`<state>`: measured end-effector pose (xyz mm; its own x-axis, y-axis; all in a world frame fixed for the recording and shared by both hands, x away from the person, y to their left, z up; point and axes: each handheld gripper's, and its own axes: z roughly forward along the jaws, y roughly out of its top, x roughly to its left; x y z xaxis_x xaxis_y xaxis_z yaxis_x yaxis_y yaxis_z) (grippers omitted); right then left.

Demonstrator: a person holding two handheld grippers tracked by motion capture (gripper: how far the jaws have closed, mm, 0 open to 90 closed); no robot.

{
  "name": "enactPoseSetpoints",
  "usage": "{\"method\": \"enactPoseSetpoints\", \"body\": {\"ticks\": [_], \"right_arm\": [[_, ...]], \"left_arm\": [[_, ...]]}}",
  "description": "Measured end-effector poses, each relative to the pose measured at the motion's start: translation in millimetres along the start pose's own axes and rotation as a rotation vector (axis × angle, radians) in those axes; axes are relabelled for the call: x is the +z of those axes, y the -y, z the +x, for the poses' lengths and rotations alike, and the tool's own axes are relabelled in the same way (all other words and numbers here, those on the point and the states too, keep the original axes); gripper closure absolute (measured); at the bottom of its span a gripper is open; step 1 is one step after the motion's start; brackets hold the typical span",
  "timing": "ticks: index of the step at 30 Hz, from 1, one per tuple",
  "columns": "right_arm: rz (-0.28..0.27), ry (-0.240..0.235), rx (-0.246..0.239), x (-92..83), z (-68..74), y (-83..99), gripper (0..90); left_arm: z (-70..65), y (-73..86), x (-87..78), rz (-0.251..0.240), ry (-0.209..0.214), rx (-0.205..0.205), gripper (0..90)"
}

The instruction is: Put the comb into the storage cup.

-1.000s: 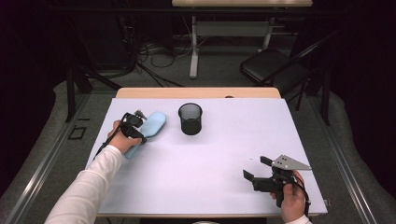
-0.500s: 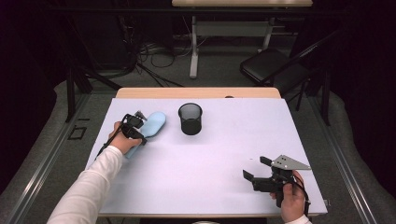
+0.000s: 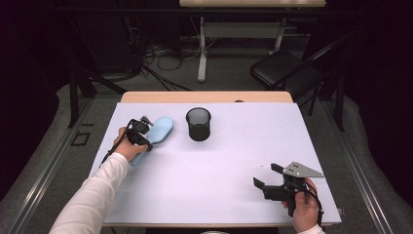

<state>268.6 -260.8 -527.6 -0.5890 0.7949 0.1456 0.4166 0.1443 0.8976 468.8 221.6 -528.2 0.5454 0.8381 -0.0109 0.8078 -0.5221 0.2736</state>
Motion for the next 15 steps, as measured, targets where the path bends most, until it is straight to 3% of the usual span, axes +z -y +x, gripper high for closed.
{"method": "enactPoseSetpoints", "body": {"ticks": [15], "right_arm": [[0.007,0.001,-0.001,-0.3,-0.1,0.0,10.5]], "left_arm": [[-1.8,1.3,-0.5,-0.015,-0.013,0.011,69.4]]}}
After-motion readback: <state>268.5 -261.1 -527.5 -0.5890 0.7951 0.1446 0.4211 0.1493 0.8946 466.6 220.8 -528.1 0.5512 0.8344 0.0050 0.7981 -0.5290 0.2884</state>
